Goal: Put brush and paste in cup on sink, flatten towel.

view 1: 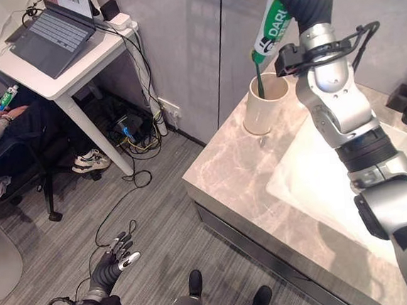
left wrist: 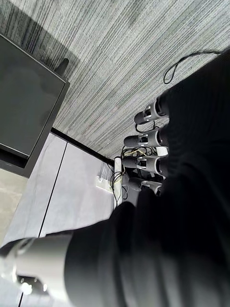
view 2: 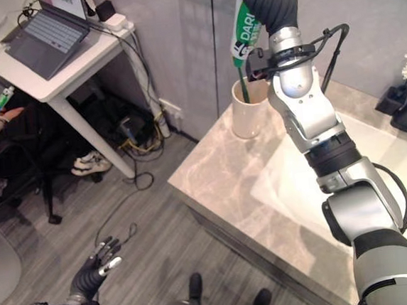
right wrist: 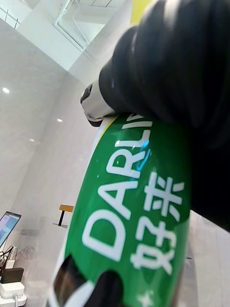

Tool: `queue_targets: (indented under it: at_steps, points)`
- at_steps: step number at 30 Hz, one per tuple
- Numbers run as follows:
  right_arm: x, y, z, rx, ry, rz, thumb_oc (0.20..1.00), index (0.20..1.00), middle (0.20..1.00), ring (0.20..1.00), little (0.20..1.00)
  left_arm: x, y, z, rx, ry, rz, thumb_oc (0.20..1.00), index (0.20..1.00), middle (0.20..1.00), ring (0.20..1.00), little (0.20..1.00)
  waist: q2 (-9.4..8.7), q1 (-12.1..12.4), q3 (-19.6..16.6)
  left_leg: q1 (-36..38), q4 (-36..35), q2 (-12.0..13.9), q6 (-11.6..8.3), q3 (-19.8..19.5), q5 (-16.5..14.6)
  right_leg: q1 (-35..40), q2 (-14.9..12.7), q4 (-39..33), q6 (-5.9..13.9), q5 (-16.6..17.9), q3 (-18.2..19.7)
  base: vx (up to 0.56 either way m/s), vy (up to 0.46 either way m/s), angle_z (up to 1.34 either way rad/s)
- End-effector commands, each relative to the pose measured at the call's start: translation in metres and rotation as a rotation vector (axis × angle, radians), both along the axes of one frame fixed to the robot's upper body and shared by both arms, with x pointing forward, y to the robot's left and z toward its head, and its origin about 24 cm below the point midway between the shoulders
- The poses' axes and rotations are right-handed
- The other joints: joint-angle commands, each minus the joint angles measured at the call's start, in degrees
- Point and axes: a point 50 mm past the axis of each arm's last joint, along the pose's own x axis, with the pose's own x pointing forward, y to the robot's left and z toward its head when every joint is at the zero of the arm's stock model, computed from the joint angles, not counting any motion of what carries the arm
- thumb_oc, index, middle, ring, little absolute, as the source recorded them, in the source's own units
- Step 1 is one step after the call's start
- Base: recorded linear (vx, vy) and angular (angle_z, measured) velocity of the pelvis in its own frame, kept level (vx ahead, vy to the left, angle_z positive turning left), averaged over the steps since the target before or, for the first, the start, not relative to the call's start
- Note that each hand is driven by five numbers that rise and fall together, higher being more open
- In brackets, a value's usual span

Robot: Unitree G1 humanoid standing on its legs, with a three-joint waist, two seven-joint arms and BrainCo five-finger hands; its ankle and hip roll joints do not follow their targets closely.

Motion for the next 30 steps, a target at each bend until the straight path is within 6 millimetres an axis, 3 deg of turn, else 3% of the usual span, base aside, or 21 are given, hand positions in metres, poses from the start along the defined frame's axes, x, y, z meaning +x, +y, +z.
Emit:
queue_targets:
  at_steps: [1, 11, 30]
  points:
    - [-0.028, -0.001, 0.046, 0.051, -0.235, 0.039, 0.200, 0.200, 0.200, 0.200, 0.200, 0.007, 0.000, 0.018, 0.068, -0.078, -0.038, 1.000, 1.000, 1.000, 1.000, 1.000, -2.51, 0.6, -0.6, 0.6, 0.3, 0.2, -0.90, -3.0, 0.2, 4.3, -3.5, 0.5, 2.71, 1.5, 0.9, 0.00, 0.000, 0.00]
    - [-0.020, -0.008, 0.034, 0.065, -0.177, 0.015, 0.200, 0.200, 0.200, 0.200, 0.200, 0.007, -0.003, 0.015, 0.071, -0.080, -0.032, 1.000, 1.000, 1.000, 1.000, 1.000, -2.29, 0.5, 0.0, 0.6, 0.3, 0.3, -0.83, -2.8, 0.2, 4.2, -3.5, 0.5, 2.60, 1.4, 1.0, 0.00, 0.000, 0.00]
    - [-0.012, -0.002, 0.013, 0.033, -0.102, 0.030, 0.200, 0.200, 0.200, 0.200, 0.200, 0.008, -0.003, 0.014, 0.080, -0.089, -0.011, 1.000, 1.000, 1.000, 1.000, 1.000, -2.32, 0.0, 1.1, 0.3, 0.3, 0.6, -0.91, -2.1, 0.3, 3.2, -3.2, 0.5, 2.42, 1.7, 1.8, 0.00, 0.000, -0.02]
